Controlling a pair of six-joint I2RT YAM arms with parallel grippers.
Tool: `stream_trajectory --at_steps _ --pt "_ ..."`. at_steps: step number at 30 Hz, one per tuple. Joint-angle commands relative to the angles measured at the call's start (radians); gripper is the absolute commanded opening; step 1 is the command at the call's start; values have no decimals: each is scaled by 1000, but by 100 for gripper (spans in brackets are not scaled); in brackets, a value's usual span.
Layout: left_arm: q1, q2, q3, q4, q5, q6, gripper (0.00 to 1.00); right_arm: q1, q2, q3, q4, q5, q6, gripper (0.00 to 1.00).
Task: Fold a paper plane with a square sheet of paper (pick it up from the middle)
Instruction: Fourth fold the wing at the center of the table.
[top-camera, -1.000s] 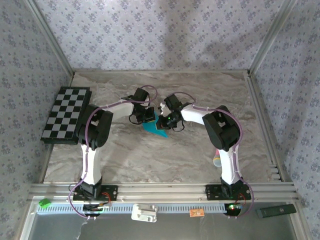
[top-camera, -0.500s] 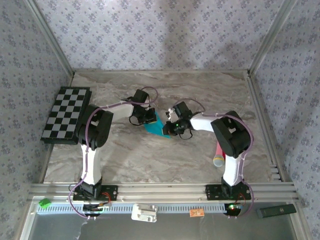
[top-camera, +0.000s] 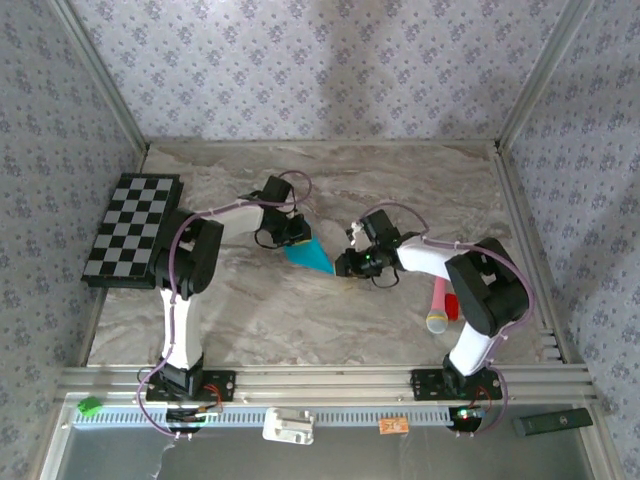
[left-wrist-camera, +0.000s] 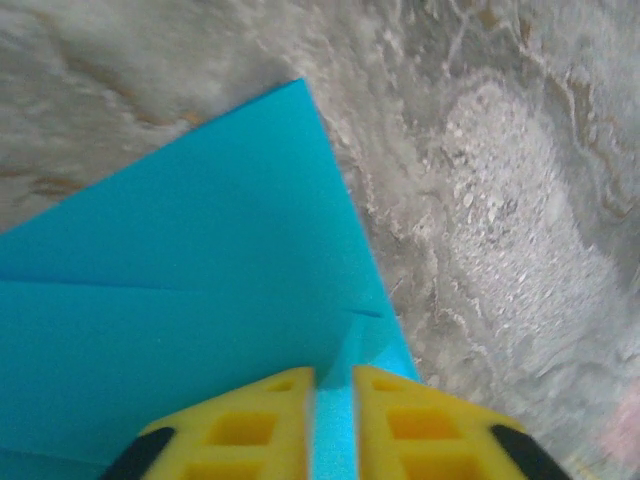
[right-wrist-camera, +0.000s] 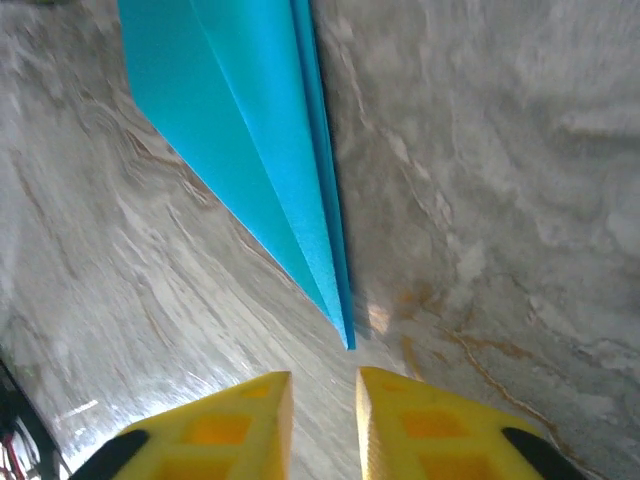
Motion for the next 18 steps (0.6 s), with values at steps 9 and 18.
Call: stream_trajectory --at_steps 9,18 --pt "76 -276 -136 29 -64 -216 44 -18 152 288 -52 20 -15 38" --pt "113 -376 -325 161 -22 -347 56 -22 337 482 -79 -50 -57 40"
